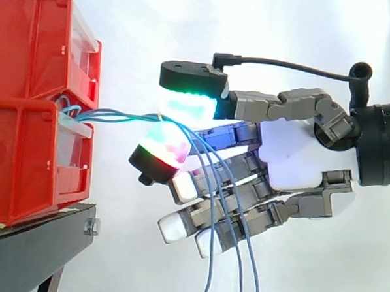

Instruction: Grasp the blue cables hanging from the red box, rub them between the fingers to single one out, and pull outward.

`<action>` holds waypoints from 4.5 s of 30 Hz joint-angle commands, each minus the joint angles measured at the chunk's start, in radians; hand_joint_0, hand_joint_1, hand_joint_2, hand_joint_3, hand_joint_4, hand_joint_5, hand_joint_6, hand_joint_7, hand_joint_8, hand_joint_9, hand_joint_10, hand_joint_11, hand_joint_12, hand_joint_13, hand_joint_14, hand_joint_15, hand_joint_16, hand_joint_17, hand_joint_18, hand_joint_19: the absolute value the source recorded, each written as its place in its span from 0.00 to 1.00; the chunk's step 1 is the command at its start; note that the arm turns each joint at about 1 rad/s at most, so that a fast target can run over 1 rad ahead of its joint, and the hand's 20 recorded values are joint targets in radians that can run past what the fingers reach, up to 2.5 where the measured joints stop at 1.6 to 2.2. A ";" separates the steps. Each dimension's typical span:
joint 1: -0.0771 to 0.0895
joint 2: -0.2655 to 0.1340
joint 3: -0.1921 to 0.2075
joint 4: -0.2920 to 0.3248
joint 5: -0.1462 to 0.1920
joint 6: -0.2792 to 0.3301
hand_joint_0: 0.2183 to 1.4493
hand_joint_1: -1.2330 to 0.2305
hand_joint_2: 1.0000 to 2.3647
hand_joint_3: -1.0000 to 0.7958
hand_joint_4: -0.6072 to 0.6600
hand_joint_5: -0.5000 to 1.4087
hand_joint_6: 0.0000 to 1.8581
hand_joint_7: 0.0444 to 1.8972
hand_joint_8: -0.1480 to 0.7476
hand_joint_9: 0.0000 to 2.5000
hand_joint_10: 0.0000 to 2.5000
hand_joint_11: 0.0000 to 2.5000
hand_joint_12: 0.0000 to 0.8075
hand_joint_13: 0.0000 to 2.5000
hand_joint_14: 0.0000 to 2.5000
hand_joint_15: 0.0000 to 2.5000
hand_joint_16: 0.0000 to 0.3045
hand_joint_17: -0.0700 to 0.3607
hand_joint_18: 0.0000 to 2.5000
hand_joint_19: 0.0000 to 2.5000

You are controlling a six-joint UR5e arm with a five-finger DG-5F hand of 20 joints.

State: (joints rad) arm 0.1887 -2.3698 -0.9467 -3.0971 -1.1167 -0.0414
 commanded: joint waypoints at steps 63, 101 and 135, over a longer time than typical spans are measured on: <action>0.000 0.000 0.000 -0.002 0.000 0.003 0.31 0.44 0.00 0.31 0.49 0.19 0.46 0.55 0.39 0.37 0.01 0.27 0.37 0.30 0.01 0.22 0.13 0.37 0.29 0.25; 0.006 0.052 0.000 -0.259 0.077 -0.137 0.32 0.23 0.03 0.61 0.34 0.24 0.47 0.64 0.42 0.28 0.00 0.03 0.46 0.30 0.00 0.13 0.17 0.44 0.35 0.15; 0.078 0.053 -0.155 -0.147 0.084 -0.092 0.32 0.24 0.00 0.59 0.39 0.23 0.47 0.65 0.44 0.29 0.00 0.07 0.47 0.29 0.01 0.15 0.17 0.44 0.33 0.17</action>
State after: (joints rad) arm 0.2651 -2.3158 -1.0791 -3.2625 -1.0315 -0.1314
